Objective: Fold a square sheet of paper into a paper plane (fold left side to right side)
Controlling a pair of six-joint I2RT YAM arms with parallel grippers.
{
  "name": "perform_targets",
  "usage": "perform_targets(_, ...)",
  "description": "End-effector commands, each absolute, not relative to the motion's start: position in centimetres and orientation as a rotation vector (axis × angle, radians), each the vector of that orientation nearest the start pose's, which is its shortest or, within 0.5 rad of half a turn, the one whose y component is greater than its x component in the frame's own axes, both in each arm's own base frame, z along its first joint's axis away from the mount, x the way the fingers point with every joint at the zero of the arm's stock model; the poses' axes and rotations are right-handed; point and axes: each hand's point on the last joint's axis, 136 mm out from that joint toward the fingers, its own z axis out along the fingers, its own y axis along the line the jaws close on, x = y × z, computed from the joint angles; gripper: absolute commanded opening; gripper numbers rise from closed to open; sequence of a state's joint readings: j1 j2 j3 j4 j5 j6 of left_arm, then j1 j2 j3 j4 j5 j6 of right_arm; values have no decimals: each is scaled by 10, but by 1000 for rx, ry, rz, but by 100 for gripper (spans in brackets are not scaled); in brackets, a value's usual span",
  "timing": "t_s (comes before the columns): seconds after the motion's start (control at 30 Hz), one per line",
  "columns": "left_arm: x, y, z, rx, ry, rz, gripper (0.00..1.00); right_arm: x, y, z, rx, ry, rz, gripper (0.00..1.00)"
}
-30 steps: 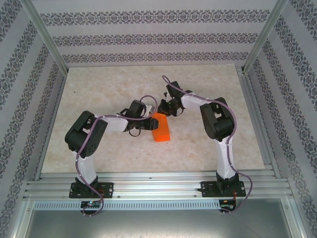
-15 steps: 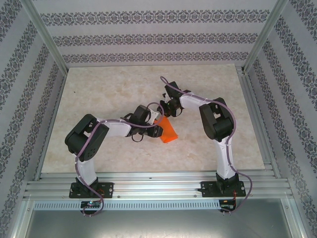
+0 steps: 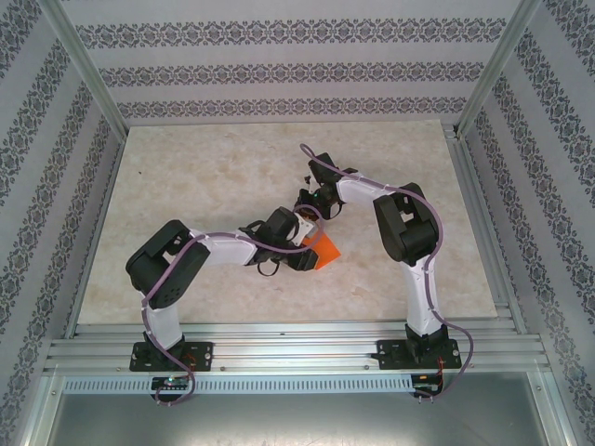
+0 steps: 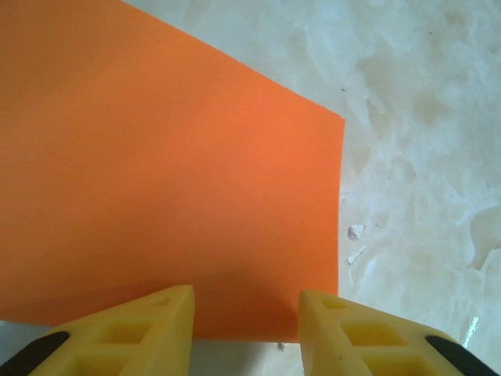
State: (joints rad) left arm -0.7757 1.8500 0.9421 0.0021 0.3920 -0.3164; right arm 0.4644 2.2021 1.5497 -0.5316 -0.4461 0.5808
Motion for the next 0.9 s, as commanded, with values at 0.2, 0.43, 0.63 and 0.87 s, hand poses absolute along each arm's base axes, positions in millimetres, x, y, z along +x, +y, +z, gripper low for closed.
perform_targets(0.2, 204, -365, 11, 1010, 2613, -943, 41, 410, 273, -14, 68, 2950, 721, 13)
perform_targets(0.43, 182, -369, 10, 1096, 2609, -976, 42, 411, 274, -12, 69, 2946, 725, 13)
perform_targets(0.63, 178, -375, 30, 1106, 2526, -1066, 44, 412, 275, -10, 66, 2942, 732, 13)
perform_targets(0.87, 191, -372, 80, 1048, 2400, -1136, 46, 420, 284, 11, 33, 2881, 804, 14)
